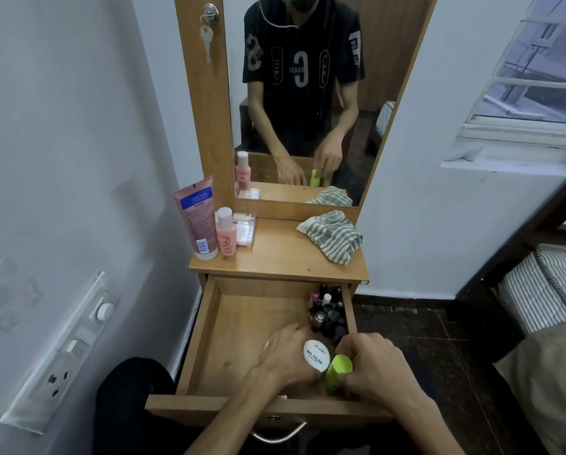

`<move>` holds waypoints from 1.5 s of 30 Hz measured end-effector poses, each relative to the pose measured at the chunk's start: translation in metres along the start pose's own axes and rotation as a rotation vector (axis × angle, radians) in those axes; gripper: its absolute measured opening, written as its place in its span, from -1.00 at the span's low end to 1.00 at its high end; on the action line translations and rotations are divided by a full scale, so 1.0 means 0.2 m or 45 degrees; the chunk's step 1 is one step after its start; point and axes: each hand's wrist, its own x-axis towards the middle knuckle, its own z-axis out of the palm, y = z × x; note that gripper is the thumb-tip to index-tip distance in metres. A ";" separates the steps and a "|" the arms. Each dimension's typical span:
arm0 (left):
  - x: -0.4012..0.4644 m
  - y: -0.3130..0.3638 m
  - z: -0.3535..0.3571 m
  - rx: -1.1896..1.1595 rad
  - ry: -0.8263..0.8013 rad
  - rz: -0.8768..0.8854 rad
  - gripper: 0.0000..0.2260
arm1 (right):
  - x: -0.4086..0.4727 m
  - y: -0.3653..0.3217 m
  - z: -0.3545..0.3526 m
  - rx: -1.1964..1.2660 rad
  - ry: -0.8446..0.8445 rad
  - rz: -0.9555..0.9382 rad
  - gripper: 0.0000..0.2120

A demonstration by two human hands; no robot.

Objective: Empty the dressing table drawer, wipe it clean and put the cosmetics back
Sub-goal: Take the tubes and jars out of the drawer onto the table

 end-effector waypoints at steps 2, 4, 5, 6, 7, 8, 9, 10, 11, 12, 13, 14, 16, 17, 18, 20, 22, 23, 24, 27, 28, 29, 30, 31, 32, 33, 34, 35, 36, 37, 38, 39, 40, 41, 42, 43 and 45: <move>-0.03 -0.05 -0.03 -0.013 0.061 -0.018 -0.52 | 0.01 0.00 0.00 0.041 0.003 0.000 -0.70; -0.08 -0.10 -0.11 -0.002 0.154 -0.033 -0.48 | 0.01 -0.02 0.00 0.077 0.018 -0.010 -0.71; -0.10 -0.12 -0.17 0.012 0.218 -0.048 -0.48 | 0.02 -0.03 -0.01 0.104 0.032 -0.019 -0.72; -0.12 -0.14 -0.23 0.020 0.298 -0.068 -0.48 | 0.03 -0.05 -0.03 0.139 0.051 -0.031 -0.74; -0.13 -0.16 -0.30 0.013 0.395 -0.092 -0.49 | 0.04 -0.07 -0.05 0.183 0.080 -0.053 -0.76; -0.14 -0.18 -0.36 -0.018 0.504 -0.123 -0.52 | 0.05 -0.10 -0.07 0.239 0.113 -0.079 -0.79; -0.14 -0.20 -0.42 -0.070 0.610 -0.163 -0.53 | 0.07 -0.13 -0.10 0.307 0.149 -0.104 -0.82; -0.13 -0.22 -0.47 -0.135 0.700 -0.207 -0.53 | 0.09 -0.17 -0.14 0.382 0.186 -0.129 -0.83; -0.12 -0.24 -0.51 -0.199 0.761 -0.248 -0.52 | 0.12 -0.20 -0.17 0.459 0.232 -0.158 -0.82; -0.10 -0.25 -0.55 -0.248 0.797 -0.283 -0.50 | 0.15 -0.23 -0.20 0.533 0.290 -0.190 -0.80; -0.09 -0.26 -0.58 -0.284 0.819 -0.310 -0.48 | 0.19 -0.27 -0.23 0.601 0.351 -0.224 -0.80; -0.07 -0.27 -0.60 -0.315 0.838 -0.333 -0.47 | 0.22 -0.31 -0.26 0.652 0.416 -0.251 -0.81; -0.02 -0.29 -0.62 -0.366 0.870 -0.375 -0.49 | 0.31 -0.39 -0.32 0.688 0.545 -0.279 -0.81; 0.00 -0.30 -0.62 -0.380 0.874 -0.393 -0.49 | 0.36 -0.43 -0.34 0.684 0.595 -0.286 -0.81; 0.02 -0.31 -0.61 -0.396 0.870 -0.409 -0.48 | 0.41 -0.46 -0.36 0.676 0.629 -0.289 -0.79; 0.04 -0.32 -0.59 -0.439 0.854 -0.426 -0.44 | 0.51 -0.53 -0.39 0.655 0.664 -0.294 -0.77; 0.06 -0.33 -0.57 -0.461 0.867 -0.432 -0.40 | 0.60 -0.58 -0.40 0.627 0.671 -0.293 -0.74; 0.07 -0.33 -0.57 -0.462 0.884 -0.434 -0.39 | 0.64 -0.60 -0.40 0.616 0.669 -0.292 -0.75; 0.07 -0.33 -0.56 -0.468 0.901 -0.438 -0.37 | 0.67 -0.62 -0.40 0.604 0.664 -0.292 -0.78; 0.08 -0.33 -0.55 -0.508 0.936 -0.443 -0.34 | 0.71 -0.65 -0.40 0.604 0.668 -0.307 -0.83; 0.09 -0.34 -0.54 -0.532 0.951 -0.441 -0.35 | 0.72 -0.65 -0.39 0.617 0.676 -0.312 -0.85; 0.09 -0.34 -0.54 -0.561 0.965 -0.444 -0.36 | 0.73 -0.66 -0.39 0.630 0.687 -0.318 -0.86; 0.09 -0.35 -0.53 -0.584 0.978 -0.456 -0.37 | 0.73 -0.66 -0.39 0.641 0.697 -0.322 -0.87; 0.10 -0.35 -0.53 -0.594 0.993 -0.472 -0.39 | 0.73 -0.66 -0.39 0.651 0.709 -0.330 -0.88; 0.10 -0.35 -0.53 -0.596 1.008 -0.484 -0.40 | 0.74 -0.66 -0.39 0.660 0.721 -0.335 -0.87; 0.11 -0.35 -0.52 -0.592 1.019 -0.490 -0.42 | 0.74 -0.66 -0.38 0.668 0.732 -0.341 -0.87; 0.11 -0.35 -0.52 -0.586 1.026 -0.491 -0.43 | 0.74 -0.65 -0.38 0.677 0.737 -0.343 -0.86; 0.11 -0.34 -0.52 -0.580 1.030 -0.491 -0.45 | 0.74 -0.65 -0.37 0.684 0.739 -0.348 -0.85; 0.11 -0.33 -0.51 -0.571 1.035 -0.486 -0.48 | 0.74 -0.65 -0.37 0.690 0.738 -0.351 -0.85; 0.12 -0.33 -0.51 -0.557 1.047 -0.480 -0.50 | 0.74 -0.64 -0.37 0.695 0.739 -0.358 -0.84; 0.12 -0.32 -0.51 -0.539 1.064 -0.472 -0.52 | 0.73 -0.64 -0.36 0.697 0.740 -0.364 -0.83; 0.13 -0.32 -0.51 -0.519 1.078 -0.465 -0.53 | 0.73 -0.64 -0.36 0.698 0.743 -0.373 -0.83; 0.13 -0.31 -0.51 -0.507 1.090 -0.458 -0.54 | 0.73 -0.64 -0.36 0.699 0.743 -0.379 -0.82; 0.14 -0.31 -0.50 -0.504 1.096 -0.454 -0.54 | 0.72 -0.64 -0.36 0.703 0.742 -0.387 -0.82; 0.14 -0.31 -0.50 -0.509 1.098 -0.449 -0.54 | 0.72 -0.64 -0.36 0.711 0.741 -0.391 -0.81; 0.14 -0.31 -0.50 -0.519 1.096 -0.447 -0.53 | 0.72 -0.64 -0.36 0.720 0.740 -0.397 -0.80; 0.13 -0.32 -0.49 -0.547 1.086 -0.439 -0.53 | 0.71 -0.65 -0.35 0.738 0.737 -0.406 -0.79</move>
